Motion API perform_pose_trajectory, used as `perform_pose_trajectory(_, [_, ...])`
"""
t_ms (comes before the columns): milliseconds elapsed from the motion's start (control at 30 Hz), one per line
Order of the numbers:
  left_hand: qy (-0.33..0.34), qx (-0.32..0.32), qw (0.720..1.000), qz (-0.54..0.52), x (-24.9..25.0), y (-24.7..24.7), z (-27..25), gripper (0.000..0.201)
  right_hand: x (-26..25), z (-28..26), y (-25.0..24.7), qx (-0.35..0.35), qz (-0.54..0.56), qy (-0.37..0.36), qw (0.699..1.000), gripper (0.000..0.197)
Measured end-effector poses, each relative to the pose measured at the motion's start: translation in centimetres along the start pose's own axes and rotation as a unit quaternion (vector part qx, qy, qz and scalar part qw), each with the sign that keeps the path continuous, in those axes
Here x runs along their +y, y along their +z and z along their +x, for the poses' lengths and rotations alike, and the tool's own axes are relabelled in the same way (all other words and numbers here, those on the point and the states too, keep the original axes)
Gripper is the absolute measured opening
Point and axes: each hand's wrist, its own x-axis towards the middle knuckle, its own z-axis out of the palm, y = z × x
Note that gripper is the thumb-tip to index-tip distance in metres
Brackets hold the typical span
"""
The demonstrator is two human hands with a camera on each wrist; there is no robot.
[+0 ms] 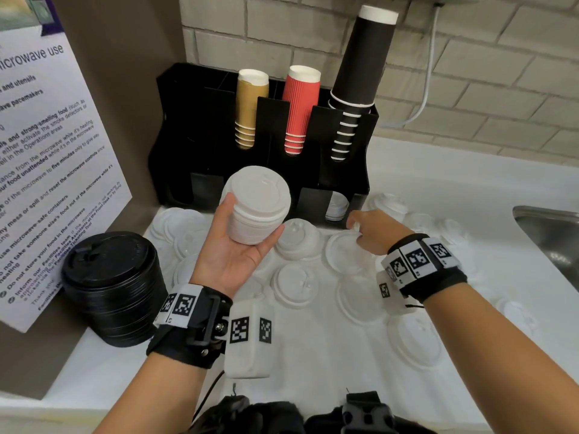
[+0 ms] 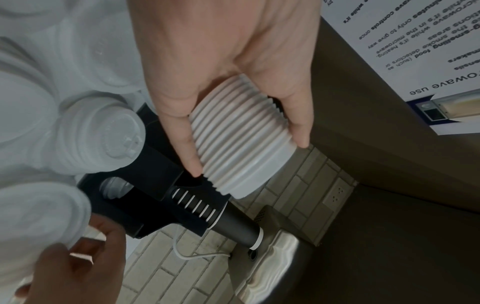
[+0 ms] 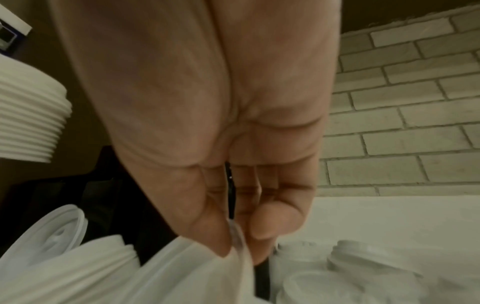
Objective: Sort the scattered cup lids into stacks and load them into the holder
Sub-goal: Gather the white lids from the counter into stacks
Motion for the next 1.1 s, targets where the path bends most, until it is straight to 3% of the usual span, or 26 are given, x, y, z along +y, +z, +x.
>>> perform_pose_trajectory(133, [0.019,0.000,1.000,0.008,0.6,-0.1,-0.1,0.064,-0.4,-1.3,-1.2,0.033,-0.045,-0.033,0.998,0.046])
perform_pose_trajectory(233, [0.036,-0.004,0.999,0.017,1.0,-0.1,-0.1,0.064,-2.5,-3.0,-0.7,-0.035,0.030,-0.167,0.985,0.049])
perform_pose_trajectory(367, [0.052,-0.007,0.998,0.023,1.4,0.1,-0.1,0.059,-6.6,-3.7,2.4,-0.114,0.029,-0.247,0.962,0.084])
perform_pose_trajectory(500, [0.054,-0.015,0.998,0.030,1.7,0.2,-0.3,0.055,-8.3,-3.2,4.3,-0.127,-0.033,-0.234,0.963,0.079])
perform_pose_trajectory(700, [0.083,-0.010,0.995,0.044,2.8,-0.2,-0.9,0.056,-4.8,-2.5,0.3,-0.092,0.135,-0.199,0.966,0.070])
perform_pose_trajectory(833, [0.091,-0.015,0.995,0.043,3.5,-0.3,-1.1,0.078,-2.8,-2.5,-0.8,-0.061,0.179,-0.190,0.963,0.070])
perform_pose_trajectory(900, [0.094,-0.009,0.994,0.047,3.5,-0.1,-1.2,0.073,-2.4,-2.7,-0.6,-0.035,0.199,-0.181,0.962,0.069])
perform_pose_trajectory(1000, [0.086,0.000,0.995,0.047,3.2,-0.1,-1.1,0.066,-1.1,-3.2,-0.1,-0.013,0.132,-0.179,0.975,0.054])
perform_pose_trajectory(1100, [0.080,-0.001,0.996,0.050,2.5,0.0,-1.0,0.064,0.4,-4.5,1.2,-0.084,-0.019,-0.147,0.985,0.057])
